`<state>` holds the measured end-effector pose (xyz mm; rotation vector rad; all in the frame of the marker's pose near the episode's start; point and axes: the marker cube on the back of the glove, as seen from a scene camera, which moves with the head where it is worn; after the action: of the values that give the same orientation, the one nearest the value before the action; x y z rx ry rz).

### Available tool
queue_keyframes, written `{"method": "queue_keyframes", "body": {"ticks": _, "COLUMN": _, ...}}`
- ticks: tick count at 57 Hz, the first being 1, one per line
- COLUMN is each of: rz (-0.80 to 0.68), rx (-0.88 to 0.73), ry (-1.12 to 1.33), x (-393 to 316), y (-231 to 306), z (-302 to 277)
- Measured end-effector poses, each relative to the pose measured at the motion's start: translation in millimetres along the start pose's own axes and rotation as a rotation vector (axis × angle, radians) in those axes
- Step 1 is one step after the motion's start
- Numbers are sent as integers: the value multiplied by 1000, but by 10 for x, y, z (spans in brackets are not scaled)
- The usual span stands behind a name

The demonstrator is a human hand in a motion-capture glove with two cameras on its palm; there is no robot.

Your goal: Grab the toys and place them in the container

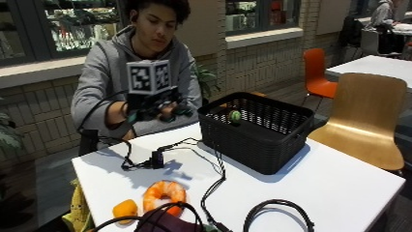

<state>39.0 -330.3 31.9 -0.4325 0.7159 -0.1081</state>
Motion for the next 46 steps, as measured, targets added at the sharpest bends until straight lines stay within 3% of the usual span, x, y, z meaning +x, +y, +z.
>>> {"method": "queue_keyframes", "body": {"ticks": 7, "rz": 272, "rx": -150, "ry": -246, "x": 974, "y": 265, "z": 343}}
{"method": "queue_keyframes", "body": {"ticks": 13, "rz": 433, "rx": -72, "ry": -398, "x": 1381, "y": 469, "z": 707}}
{"method": "queue_keyframes", "body": {"ticks": 17, "rz": 504, "rx": -101, "ry": -389, "x": 1550, "y": 533, "z": 906}}
{"method": "queue_keyframes", "body": {"ticks": 29, "rz": 610, "rx": -303, "ry": -257, "x": 1657, "y": 541, "z": 1527}}
{"method": "queue_keyframes", "body": {"ticks": 46, "rz": 683, "rx": -210, "ry": -362, "x": 1731, "y": 585, "z": 1804}}
